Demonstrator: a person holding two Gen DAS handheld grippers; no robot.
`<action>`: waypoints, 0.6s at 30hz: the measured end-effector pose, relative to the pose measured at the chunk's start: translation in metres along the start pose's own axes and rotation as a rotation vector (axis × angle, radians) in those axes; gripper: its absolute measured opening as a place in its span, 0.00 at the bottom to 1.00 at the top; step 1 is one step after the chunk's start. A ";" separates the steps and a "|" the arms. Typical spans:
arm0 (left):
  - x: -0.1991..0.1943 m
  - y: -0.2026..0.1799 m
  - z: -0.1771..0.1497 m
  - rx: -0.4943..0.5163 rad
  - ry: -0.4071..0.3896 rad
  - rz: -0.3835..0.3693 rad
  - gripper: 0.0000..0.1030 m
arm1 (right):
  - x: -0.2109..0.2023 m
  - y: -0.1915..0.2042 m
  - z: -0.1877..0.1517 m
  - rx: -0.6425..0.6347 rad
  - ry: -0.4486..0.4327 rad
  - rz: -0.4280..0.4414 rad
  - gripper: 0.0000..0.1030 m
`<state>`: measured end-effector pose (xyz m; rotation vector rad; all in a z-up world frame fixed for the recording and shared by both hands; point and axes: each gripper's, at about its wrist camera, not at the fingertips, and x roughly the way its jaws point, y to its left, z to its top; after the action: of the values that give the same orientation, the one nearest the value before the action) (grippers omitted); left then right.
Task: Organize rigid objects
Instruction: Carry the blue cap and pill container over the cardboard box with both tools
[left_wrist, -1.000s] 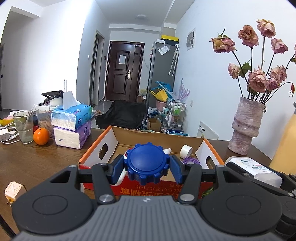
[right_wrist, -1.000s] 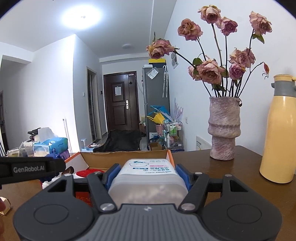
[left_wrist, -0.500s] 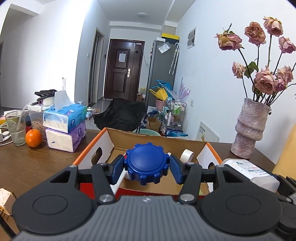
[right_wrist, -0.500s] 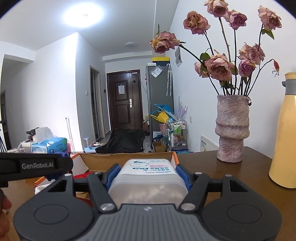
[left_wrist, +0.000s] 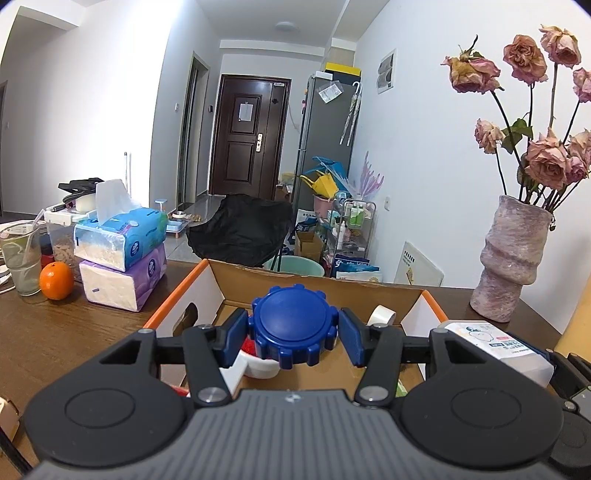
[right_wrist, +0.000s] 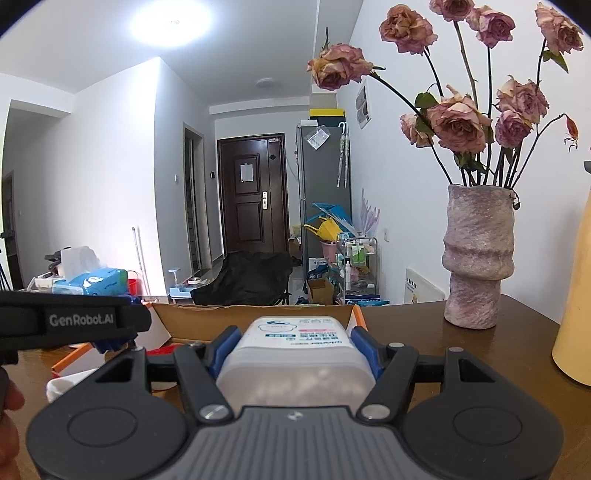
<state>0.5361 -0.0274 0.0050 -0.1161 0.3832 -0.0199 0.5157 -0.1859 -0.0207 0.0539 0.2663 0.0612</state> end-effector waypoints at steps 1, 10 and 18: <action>0.003 0.000 0.001 0.001 0.001 0.000 0.53 | 0.003 0.000 0.001 -0.001 0.000 -0.001 0.63; 0.027 -0.002 0.006 0.011 0.014 0.018 0.53 | 0.025 -0.001 0.003 -0.009 0.005 -0.004 0.63; 0.042 -0.003 0.010 0.024 0.019 0.026 0.53 | 0.044 -0.002 0.006 -0.014 0.008 -0.006 0.63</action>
<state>0.5789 -0.0308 -0.0006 -0.0875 0.4033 0.0000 0.5595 -0.1855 -0.0261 0.0389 0.2736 0.0573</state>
